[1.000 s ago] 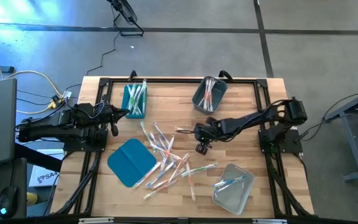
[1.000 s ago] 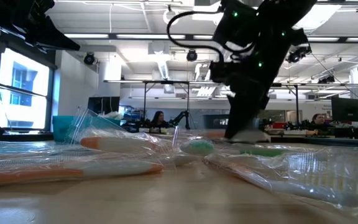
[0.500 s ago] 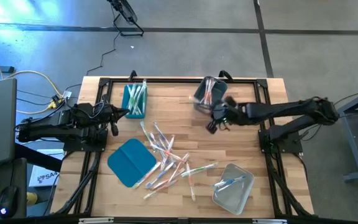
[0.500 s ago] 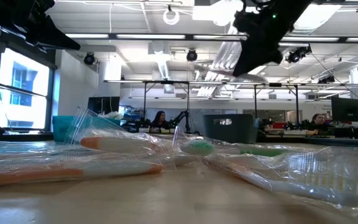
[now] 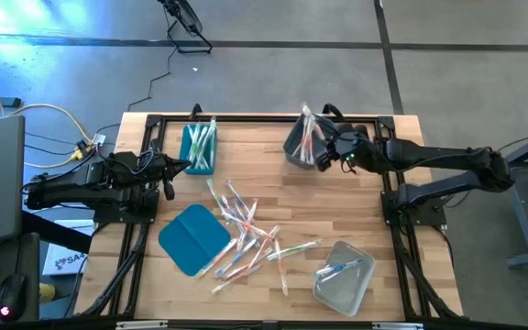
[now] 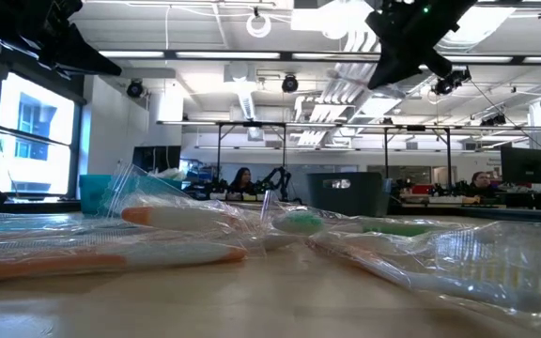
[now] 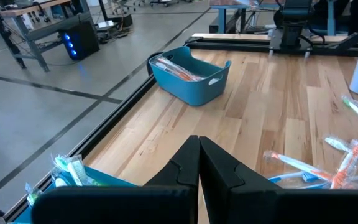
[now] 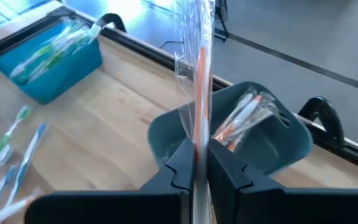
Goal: Pick & Place Toothbrushes
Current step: Put the orange toothbrush into the dark gray bin, then put the left green toothbrush into the blue bin
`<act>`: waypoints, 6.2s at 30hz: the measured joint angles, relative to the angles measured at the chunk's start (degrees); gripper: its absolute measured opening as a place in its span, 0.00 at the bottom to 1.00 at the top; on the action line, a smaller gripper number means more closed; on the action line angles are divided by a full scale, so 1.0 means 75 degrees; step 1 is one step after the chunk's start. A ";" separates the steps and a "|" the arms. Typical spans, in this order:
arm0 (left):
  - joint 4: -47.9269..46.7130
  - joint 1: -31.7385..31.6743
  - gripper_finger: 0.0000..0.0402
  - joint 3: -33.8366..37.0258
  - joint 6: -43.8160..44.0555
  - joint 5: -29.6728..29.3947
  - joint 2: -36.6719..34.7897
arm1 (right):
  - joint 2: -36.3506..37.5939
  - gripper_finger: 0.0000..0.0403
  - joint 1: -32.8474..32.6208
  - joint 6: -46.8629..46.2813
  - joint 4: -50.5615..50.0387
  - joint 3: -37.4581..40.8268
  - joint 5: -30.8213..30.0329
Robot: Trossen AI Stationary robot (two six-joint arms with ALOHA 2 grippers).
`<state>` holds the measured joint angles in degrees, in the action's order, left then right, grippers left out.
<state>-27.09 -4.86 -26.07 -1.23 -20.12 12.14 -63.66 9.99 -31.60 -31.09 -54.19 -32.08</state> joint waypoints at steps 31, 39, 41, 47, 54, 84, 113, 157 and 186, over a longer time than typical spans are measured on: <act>0.0003 0.0000 0.01 0.0001 -0.0001 -0.0006 -0.0003 | -0.0779 0.04 0.0640 -0.0620 0.6385 0.2847 -0.1318; 0.0003 0.0000 0.01 0.0001 0.0002 -0.0009 -0.0001 | -0.1721 0.04 0.0681 -0.0882 0.7039 0.2847 -0.1288; 0.0001 0.0003 0.01 0.0001 0.0002 -0.0009 -0.0001 | -0.1960 0.04 0.0738 -0.1054 0.7039 0.2847 -0.1288; 0.0001 0.0003 0.01 0.0001 0.0002 -0.0009 -0.0001 | -0.2501 0.04 0.0971 -0.1420 0.7035 0.2847 -0.1244; 0.0001 0.0002 0.01 0.0000 0.0001 -0.0009 -0.0001 | -0.2714 0.04 0.1140 -0.1436 0.6945 0.2847 -0.1091; 0.0003 0.0001 0.01 0.0001 0.0002 -0.0009 -0.0003 | -0.2705 0.43 0.1138 -0.1421 0.6836 0.2847 -0.1043; 0.0000 0.0002 0.01 -0.0001 -0.0001 -0.0009 -0.0002 | -0.2412 0.28 0.0678 -0.0937 0.6881 0.2847 -0.0880; 0.0000 0.0002 0.01 0.0001 -0.0001 -0.0009 -0.0003 | -0.1119 0.11 -0.1161 0.3052 0.8399 0.2844 -0.0644; 0.0151 0.0003 0.01 0.0001 0.0787 0.0267 0.1788 | 0.0292 0.06 -0.1079 0.4076 0.6471 0.2847 0.1475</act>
<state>-25.96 -4.84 -26.06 4.67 -18.12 25.55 -61.46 1.89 -1.03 17.44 -32.84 -21.01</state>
